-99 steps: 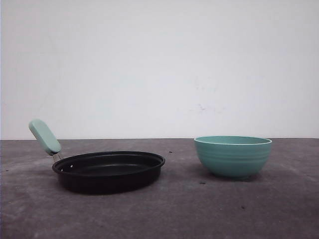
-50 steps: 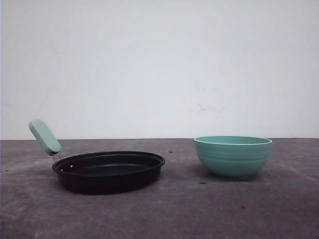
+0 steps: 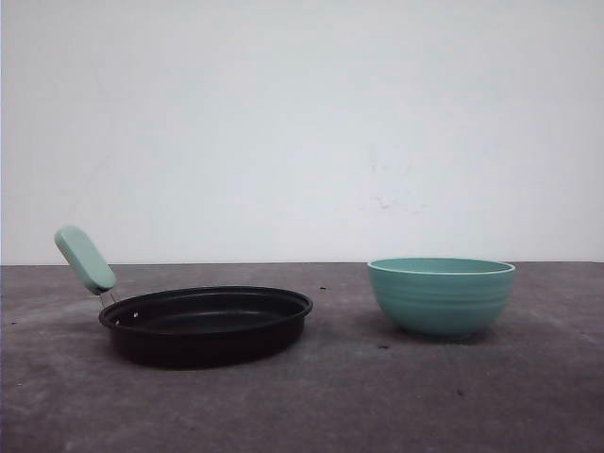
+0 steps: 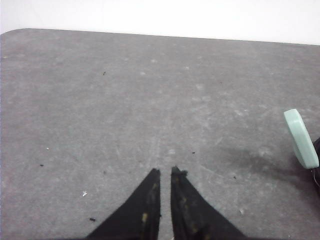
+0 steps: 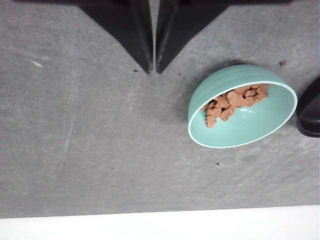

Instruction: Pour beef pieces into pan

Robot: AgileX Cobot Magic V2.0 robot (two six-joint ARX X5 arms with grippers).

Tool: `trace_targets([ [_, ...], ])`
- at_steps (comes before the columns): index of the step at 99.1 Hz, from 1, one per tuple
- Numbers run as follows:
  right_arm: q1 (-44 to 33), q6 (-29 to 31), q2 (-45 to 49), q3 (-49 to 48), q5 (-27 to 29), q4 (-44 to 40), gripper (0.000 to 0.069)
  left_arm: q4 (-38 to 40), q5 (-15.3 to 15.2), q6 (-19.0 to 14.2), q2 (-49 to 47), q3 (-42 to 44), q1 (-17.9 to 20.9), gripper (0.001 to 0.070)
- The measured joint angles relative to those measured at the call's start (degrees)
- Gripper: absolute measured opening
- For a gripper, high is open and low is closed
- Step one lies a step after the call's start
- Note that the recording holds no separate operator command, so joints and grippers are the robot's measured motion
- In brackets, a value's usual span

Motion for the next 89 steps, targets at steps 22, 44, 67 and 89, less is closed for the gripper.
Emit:
trace_targets([
  [22,0.0,0.0,0.0,0.0,0.2,0.5,0.0009,0.0,0.0,0.0,0.0,0.0,0.0,0.0012],
  [44,0.0,0.0,0.3,0.0,3.7,-1.9,0.0009,0.0,0.0,0.0,0.0,0.0,0.0,0.0012],
  [67,0.0,0.0,0.8,0.0,5.8,-1.8,0.0009,0.3,0.0,0.0,0.0,0.0,0.0,0.0012],
  [89,0.0,0.0,0.8,0.0,5.8,4.7,0.0009,1.3,0.0,-1.1,0.0,-0.4,0.0,0.0012],
])
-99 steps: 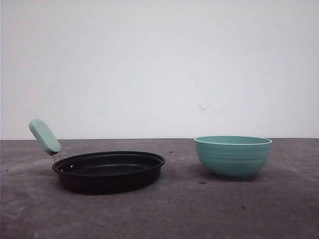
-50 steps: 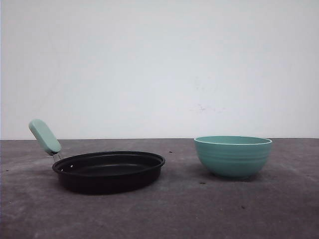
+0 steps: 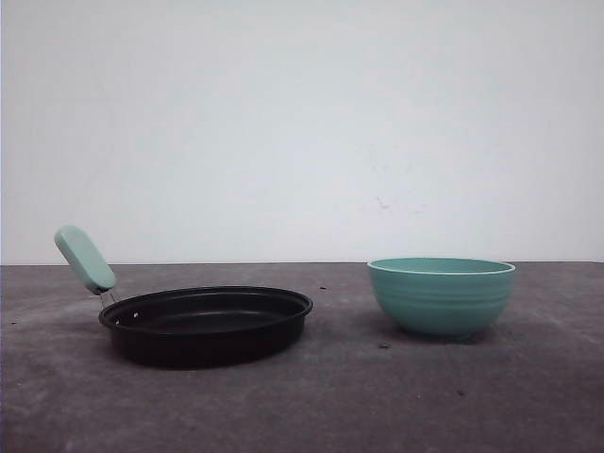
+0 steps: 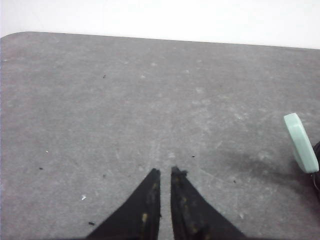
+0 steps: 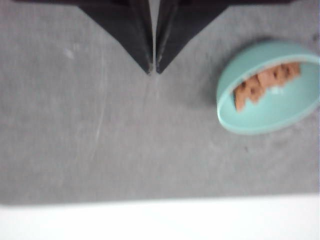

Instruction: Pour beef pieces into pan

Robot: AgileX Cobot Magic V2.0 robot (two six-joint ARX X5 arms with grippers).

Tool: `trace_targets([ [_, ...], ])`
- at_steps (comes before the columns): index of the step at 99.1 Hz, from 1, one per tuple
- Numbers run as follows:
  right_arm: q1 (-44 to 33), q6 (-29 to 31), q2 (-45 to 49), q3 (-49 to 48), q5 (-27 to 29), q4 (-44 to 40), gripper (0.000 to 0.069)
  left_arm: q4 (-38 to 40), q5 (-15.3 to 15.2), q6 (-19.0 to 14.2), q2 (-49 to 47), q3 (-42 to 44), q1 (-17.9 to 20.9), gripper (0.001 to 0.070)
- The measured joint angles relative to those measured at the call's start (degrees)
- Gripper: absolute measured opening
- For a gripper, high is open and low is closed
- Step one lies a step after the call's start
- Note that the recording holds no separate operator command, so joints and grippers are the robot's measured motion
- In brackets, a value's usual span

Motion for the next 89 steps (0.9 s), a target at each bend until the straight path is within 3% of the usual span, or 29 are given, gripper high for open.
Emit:
trace_targets([
  [10,0.0,0.7,0.0,0.0,-0.3,4.3,0.0009,0.4,1.6,-6.1,0.0,-0.2,0.0,0.0012],
  [26,0.0,5.2,0.0,0.0,-2.6,11.8,0.0009,0.9,5.8,-22.3,0.0,-0.2,0.0,0.0012],
  [34,0.0,9.4,0.0,0.0,-6.7,15.9,0.0009,1.4,9.6,-29.0,0.0,-0.2,0.0,0.0012],
  [43,0.0,14.6,0.0,0.0,-11.8,20.1,0.0009,1.2,15.4,-33.4,0.1,1.1,0.0,0.0012],
  [50,0.0,18.4,0.0,1.0,-13.0,20.6,0.0009,-1.0,17.9,-34.9,0.7,4.4,0.0,0.0012],
  [63,0.0,22.8,0.0,6.5,-13.7,15.8,0.0009,-6.3,18.0,-35.1,4.8,13.2,0.0,0.0012],
  [89,0.0,19.5,5.1,25.0,-12.1,-1.0,0.0009,-10.7,19.7,-24.9,21.1,35.8,-0.2,0.0012],
])
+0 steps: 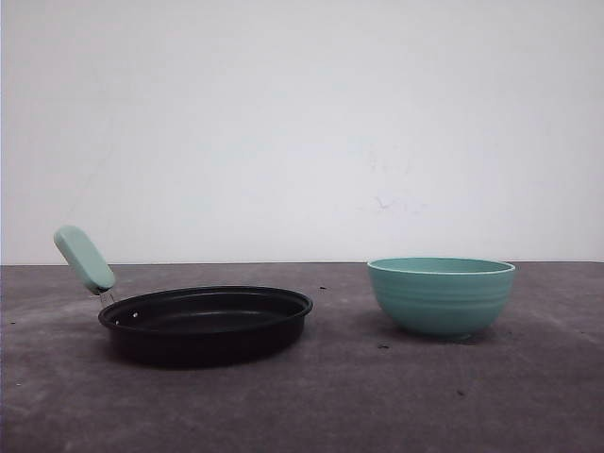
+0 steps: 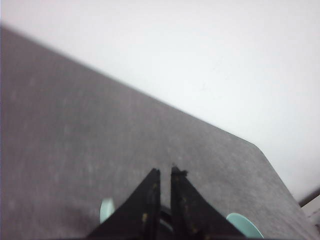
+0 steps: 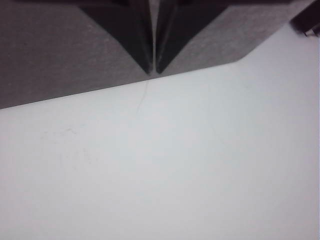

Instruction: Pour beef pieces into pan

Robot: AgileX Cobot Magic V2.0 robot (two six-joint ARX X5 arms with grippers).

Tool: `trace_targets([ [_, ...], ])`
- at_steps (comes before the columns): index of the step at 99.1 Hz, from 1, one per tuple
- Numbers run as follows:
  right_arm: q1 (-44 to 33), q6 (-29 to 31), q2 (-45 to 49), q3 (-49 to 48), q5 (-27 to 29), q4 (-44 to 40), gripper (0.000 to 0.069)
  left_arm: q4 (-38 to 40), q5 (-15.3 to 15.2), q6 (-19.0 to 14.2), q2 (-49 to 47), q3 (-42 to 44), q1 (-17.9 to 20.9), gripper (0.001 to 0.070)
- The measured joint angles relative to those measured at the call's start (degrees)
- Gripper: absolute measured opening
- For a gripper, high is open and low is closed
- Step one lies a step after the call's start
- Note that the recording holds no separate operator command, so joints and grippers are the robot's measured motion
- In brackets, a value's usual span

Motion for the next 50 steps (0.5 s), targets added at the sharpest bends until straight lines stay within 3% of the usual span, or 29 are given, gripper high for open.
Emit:
trace_targets([
  [19,0.0,-6.2,11.3,16.7,3.5,-15.1,0.0009,-8.3,0.2,6.7,11.5,14.2,-1.0,0.0012],
  [33,0.0,-11.5,19.2,29.1,5.0,-23.7,0.0009,-9.3,3.0,8.7,15.3,16.5,-2.2,0.0021],
  [42,0.0,-14.2,22.2,33.5,5.0,-26.6,0.0009,-10.1,3.2,8.8,15.7,16.5,-2.5,0.0068],
  [50,0.0,-15.6,23.1,34.6,4.9,-27.1,0.0025,-9.9,3.2,9.1,15.5,16.5,-2.5,0.0149],
])
